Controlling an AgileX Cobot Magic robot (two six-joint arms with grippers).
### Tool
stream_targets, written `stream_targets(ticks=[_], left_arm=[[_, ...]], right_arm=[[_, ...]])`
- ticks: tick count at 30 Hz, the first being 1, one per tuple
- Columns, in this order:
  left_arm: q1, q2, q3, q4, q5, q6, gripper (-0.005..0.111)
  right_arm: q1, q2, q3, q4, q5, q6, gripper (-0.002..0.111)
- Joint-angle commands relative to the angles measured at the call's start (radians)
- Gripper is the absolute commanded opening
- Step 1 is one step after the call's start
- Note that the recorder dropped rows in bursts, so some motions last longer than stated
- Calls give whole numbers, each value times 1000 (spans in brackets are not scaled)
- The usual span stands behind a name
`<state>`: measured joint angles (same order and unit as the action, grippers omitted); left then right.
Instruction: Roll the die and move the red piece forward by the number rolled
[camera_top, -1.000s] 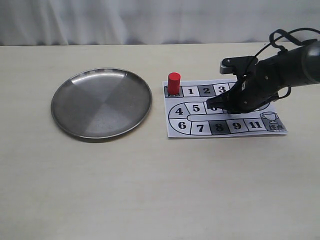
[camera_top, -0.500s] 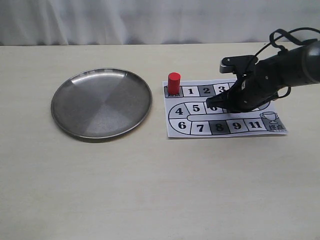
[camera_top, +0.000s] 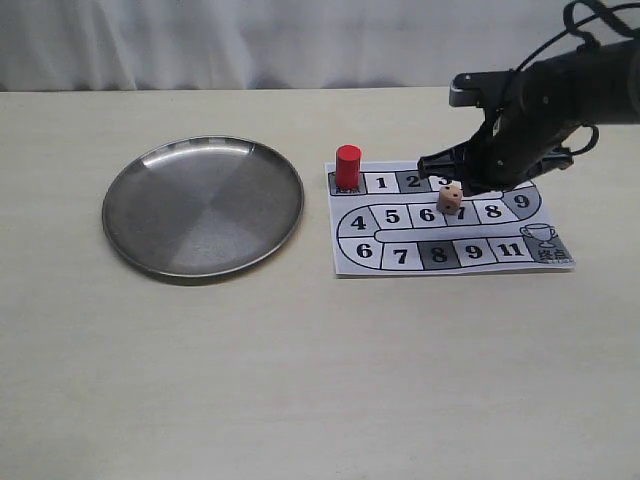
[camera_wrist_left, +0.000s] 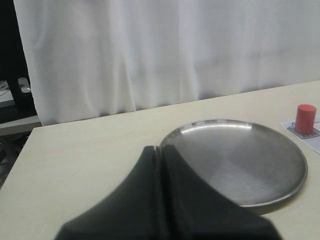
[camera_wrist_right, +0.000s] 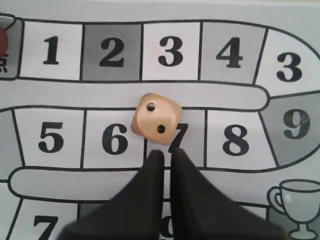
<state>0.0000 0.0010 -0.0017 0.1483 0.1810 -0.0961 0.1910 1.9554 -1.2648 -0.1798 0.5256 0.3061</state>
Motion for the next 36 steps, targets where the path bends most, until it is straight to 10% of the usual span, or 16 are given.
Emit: stream_targets(ticks=[1, 10, 17, 32, 36], left_arm=[[-1, -1, 2, -4, -7, -2, 0], [-1, -1, 2, -4, -7, -2, 0], [-1, -1, 2, -4, -7, -2, 0], [-1, -1, 2, -4, -7, -2, 0], [-1, -1, 2, -4, -7, -2, 0]], right_arm=[[43, -13, -67, -42, 68, -7, 7], [162, 26, -207, -72, 26, -7, 56], [195, 148, -336, -52, 28, -7, 74], [196, 363, -501, -9, -39, -7, 76], [196, 368, -501, -11, -55, -7, 59]])
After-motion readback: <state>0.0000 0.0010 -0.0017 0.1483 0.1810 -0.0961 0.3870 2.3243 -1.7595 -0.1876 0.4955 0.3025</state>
